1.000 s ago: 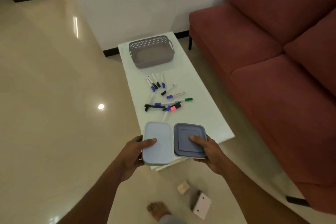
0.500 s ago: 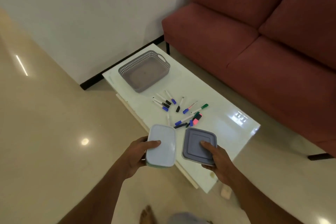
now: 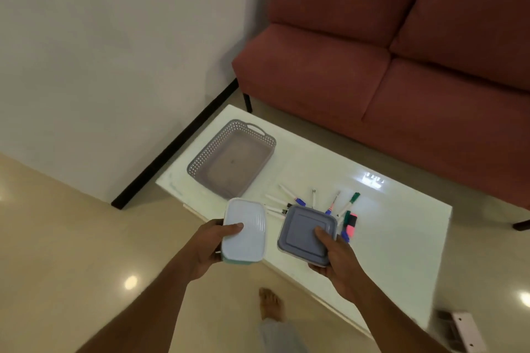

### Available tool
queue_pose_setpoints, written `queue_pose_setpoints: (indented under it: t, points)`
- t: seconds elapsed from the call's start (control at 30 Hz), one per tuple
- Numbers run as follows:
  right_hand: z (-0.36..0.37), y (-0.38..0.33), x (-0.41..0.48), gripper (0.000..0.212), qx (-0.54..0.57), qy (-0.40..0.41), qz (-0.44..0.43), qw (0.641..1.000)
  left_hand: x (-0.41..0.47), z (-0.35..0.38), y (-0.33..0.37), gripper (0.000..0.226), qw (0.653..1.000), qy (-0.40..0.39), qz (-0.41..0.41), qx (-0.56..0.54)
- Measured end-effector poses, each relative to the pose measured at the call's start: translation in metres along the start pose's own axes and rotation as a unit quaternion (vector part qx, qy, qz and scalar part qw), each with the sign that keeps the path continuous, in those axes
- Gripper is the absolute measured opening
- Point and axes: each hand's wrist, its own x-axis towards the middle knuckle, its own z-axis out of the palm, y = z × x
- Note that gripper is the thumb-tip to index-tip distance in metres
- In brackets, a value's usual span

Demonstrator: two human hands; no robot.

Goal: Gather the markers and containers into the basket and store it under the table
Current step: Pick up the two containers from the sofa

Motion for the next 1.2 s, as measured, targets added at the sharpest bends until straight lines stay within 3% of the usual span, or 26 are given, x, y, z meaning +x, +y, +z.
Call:
queue_pose_setpoints:
  t: [0.3,0.5,0.63,0.9,1.1,1.2]
  points:
    - [0.124,-0.057,0.109,0.035,-0.014,0.058,-0.011,0.998,0.121,-0.119,0.133,0.037,0.998,0.012,0.012,0.053]
    - [0.197,-0.085,0.22,0.041,-0.109,0.191,-0.015,0.976,0.264,-0.144,0.2,0.035,0.99,0.025,0.036,0.133]
    - [0.237,-0.09,0.288,0.036,-0.157,0.296,0.017,0.942,0.353,-0.14,0.21,0.038,0.977,0.021,0.041,0.21]
    - [0.274,-0.076,0.398,0.029,-0.288,0.377,0.045,0.879,0.468,-0.127,0.198,0.051,0.937,0.055,0.066,0.338]
    - [0.275,-0.054,0.444,0.027,-0.256,0.385,0.046,0.885,0.505,-0.117,0.18,0.052,0.929,0.081,0.046,0.357]
    - [0.272,-0.05,0.455,0.03,-0.255,0.39,0.029,0.884,0.514,-0.113,0.175,0.049,0.941,0.087,0.04,0.324]
